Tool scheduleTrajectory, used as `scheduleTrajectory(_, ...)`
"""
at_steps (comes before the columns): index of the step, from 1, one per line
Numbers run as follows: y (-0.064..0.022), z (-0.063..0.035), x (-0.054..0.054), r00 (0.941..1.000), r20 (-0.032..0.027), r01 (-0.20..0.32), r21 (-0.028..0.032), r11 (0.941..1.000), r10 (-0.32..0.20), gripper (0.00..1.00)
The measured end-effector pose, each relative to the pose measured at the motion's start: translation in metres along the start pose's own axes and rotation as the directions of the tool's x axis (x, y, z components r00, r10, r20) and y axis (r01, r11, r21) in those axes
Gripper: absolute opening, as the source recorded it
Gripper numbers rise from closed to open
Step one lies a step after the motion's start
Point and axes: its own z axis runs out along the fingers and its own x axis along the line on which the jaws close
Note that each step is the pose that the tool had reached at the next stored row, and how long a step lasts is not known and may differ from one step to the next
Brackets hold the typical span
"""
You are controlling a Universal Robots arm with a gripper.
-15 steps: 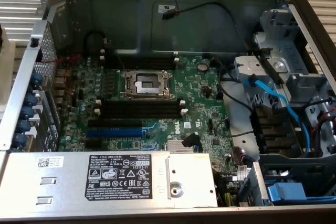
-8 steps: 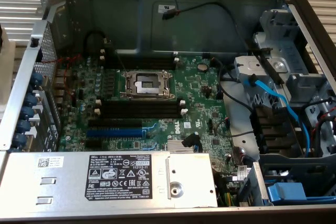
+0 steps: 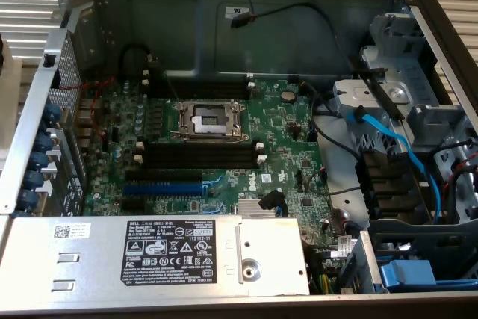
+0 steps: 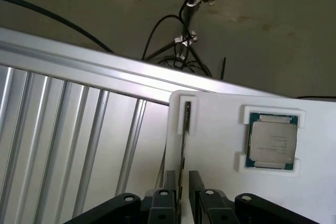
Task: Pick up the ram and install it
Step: 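Pick up the ram and move it above insertion slot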
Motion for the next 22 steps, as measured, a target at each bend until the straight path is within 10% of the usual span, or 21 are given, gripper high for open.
scheduleTrajectory(12,0.0019,0.0195,-0.001,1.0000,0.0030,0.000,-0.0017,1.0000,0.000,0.25)
scheduleTrajectory(22,0.0023,0.0263,-0.001,0.9999,0.0113,0.000,-0.0173,0.9999,0.000,0.25)
